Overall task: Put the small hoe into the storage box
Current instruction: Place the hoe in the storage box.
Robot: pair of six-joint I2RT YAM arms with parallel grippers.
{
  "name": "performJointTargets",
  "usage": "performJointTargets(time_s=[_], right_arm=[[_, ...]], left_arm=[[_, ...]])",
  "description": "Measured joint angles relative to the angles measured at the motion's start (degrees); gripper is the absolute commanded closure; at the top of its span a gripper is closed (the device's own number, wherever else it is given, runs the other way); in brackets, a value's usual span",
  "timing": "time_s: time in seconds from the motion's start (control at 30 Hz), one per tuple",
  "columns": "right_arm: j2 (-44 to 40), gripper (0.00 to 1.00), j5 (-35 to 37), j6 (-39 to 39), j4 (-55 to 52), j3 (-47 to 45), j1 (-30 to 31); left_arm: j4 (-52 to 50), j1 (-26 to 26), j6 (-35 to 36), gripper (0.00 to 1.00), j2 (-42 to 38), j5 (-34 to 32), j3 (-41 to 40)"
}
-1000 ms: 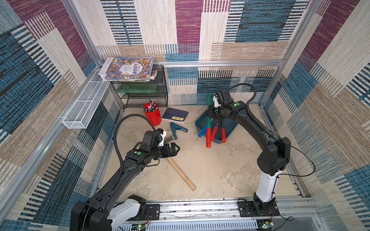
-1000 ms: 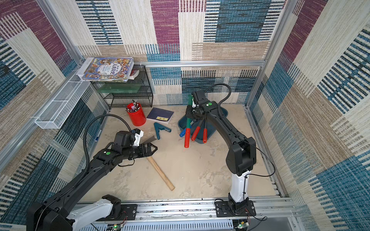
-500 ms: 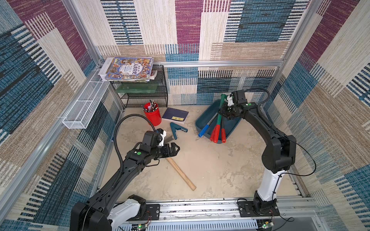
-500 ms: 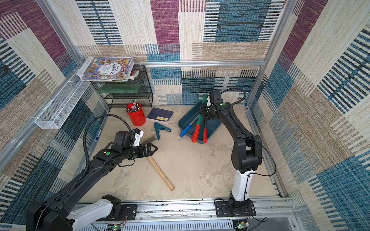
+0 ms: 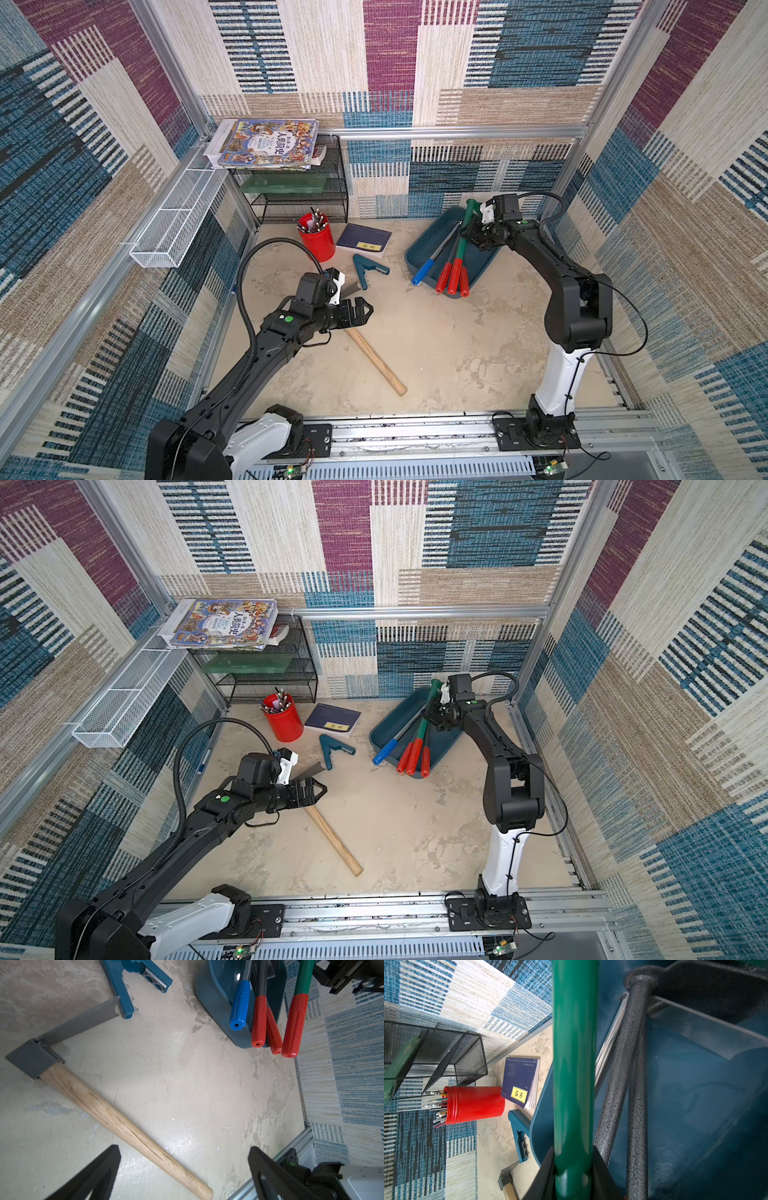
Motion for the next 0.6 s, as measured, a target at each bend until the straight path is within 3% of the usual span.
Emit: performJointTargets(time_s=[0.6], right_arm=[[2.86,1.00,-2.99,3.76,3.58,-2.16,-1.68]], left_arm=[[0.02,0.00,-0.11,0.00,0.55,0.00,-0.07]])
